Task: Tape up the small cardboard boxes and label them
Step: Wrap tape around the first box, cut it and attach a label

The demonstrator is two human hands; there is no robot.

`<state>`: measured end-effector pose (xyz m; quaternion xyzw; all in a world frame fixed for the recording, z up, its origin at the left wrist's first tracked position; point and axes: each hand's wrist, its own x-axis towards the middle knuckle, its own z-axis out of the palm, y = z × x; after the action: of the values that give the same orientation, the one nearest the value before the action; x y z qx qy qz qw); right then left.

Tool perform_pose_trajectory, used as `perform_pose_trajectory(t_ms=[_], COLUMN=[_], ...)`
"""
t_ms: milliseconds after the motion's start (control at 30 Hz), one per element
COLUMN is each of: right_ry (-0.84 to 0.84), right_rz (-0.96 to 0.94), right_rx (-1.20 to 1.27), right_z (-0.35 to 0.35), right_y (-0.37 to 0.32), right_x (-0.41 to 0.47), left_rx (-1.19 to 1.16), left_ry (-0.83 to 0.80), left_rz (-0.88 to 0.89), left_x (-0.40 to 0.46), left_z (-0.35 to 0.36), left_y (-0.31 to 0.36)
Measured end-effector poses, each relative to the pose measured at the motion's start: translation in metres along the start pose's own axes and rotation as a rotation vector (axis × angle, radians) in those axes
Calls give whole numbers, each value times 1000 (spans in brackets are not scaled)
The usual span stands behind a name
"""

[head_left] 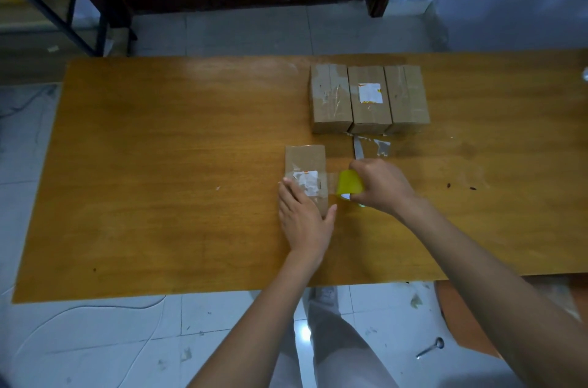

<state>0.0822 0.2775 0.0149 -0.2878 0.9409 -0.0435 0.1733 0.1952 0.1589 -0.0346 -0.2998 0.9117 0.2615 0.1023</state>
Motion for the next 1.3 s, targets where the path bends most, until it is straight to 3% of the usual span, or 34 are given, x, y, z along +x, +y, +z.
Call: perform_pose_trajectory(t_ms=[300, 533, 800, 900, 1033, 1133, 1300], right_ry=[-39, -40, 20, 4, 16, 34, 40], right_rz=[-15, -49, -89, -99, -115, -123, -112], right_rx=[160, 126, 46, 32, 35, 30, 27], right_z=[10, 16, 22, 21, 23, 23, 26], right_y=[-9, -28, -36, -39, -42, -44, -43], right_x=[6, 18, 14, 16, 17, 18, 20], left_rx=[100, 189, 150, 44, -18, 80, 281], left_ry=[42, 47, -108, 5, 234, 199, 165], left_rz=[-39, -24, 3, -35, 120, 289, 384], left_x=[13, 21, 23, 29, 55, 78, 87], left_z=[-8, -20, -38, -57, -66, -54, -23], left_y=[-17, -41, -58, -58, -41, -23, -35])
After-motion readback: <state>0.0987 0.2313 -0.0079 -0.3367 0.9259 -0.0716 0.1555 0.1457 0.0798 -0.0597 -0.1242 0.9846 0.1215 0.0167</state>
